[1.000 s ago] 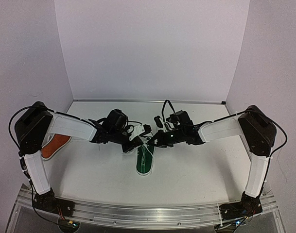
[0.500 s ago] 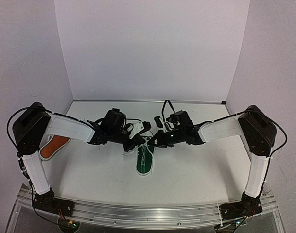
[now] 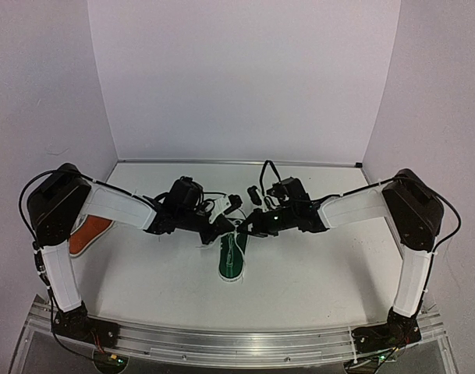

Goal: Tie the shoes

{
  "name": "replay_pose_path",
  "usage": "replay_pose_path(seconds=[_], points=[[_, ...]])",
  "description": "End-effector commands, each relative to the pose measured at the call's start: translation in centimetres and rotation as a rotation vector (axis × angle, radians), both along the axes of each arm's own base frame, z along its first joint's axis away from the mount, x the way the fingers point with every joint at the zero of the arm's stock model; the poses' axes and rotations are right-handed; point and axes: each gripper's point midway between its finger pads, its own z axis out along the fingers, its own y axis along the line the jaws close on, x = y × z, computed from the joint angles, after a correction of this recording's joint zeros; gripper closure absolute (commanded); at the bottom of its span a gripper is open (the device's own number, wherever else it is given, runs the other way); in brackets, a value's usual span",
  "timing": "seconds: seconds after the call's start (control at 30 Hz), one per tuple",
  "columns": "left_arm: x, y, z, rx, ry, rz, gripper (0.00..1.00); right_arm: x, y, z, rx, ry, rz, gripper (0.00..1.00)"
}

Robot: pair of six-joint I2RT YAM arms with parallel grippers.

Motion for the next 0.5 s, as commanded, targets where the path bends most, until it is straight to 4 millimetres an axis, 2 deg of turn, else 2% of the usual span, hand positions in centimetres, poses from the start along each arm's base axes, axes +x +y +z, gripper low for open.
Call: replay_pose_path(seconds=[0.0,0.47], points=[[0.6,-0.5,0.8,-0.071,0.01,0.003,1.0,0.8,0.5,2.5,0.046,-0.054,-0.012,1.0],[0.0,-0.7,-1.2,-0.063,0.068,-0.044,1.0,0.9,1.1,3.1,0.077,-0.057,0.005,1.0]])
